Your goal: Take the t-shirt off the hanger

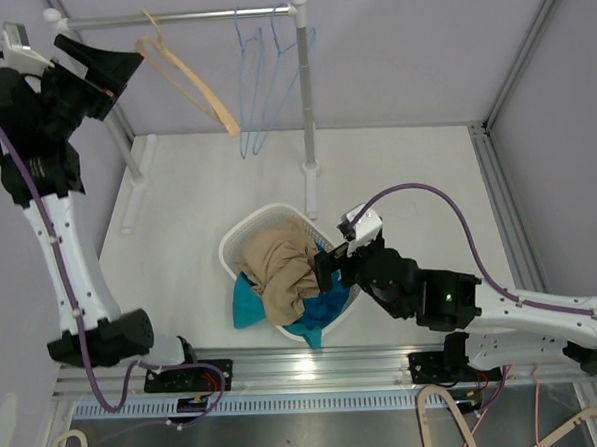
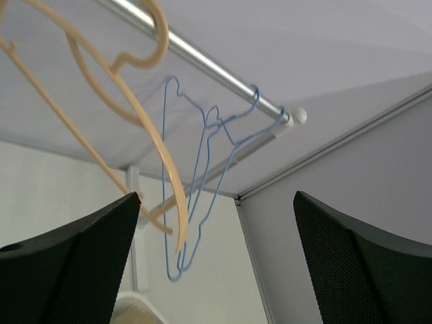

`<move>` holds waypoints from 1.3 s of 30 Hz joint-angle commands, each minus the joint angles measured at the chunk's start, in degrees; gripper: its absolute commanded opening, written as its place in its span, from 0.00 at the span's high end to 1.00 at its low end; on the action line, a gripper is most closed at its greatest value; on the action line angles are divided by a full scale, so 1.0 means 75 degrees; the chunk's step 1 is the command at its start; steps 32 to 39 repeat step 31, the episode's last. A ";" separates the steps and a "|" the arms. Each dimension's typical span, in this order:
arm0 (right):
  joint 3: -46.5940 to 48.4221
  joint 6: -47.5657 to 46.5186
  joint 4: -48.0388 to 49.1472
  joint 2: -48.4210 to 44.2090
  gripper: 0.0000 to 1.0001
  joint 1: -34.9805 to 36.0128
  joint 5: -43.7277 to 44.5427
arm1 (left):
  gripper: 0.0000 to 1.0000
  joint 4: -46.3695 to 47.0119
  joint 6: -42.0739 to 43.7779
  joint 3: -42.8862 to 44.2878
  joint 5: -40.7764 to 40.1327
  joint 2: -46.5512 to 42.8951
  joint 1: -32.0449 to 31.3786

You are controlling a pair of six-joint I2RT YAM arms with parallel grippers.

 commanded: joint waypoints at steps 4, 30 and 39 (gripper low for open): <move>0.1509 -0.1222 -0.0281 -0.0626 0.01 0.0029 0.0995 | 0.01 0.0038 0.0591 -0.2625 0.0154 -0.2788 0.0031; 0.0572 -0.0320 -0.1571 -0.3123 0.01 0.0006 0.2484 | 0.01 -0.2342 0.2291 -0.8992 -0.1277 -1.0292 -0.0356; 0.0561 -0.0332 -0.1547 -0.3111 0.01 0.0006 0.2449 | 0.00 -0.2342 0.2326 -0.8992 -0.1266 -1.0268 -0.0367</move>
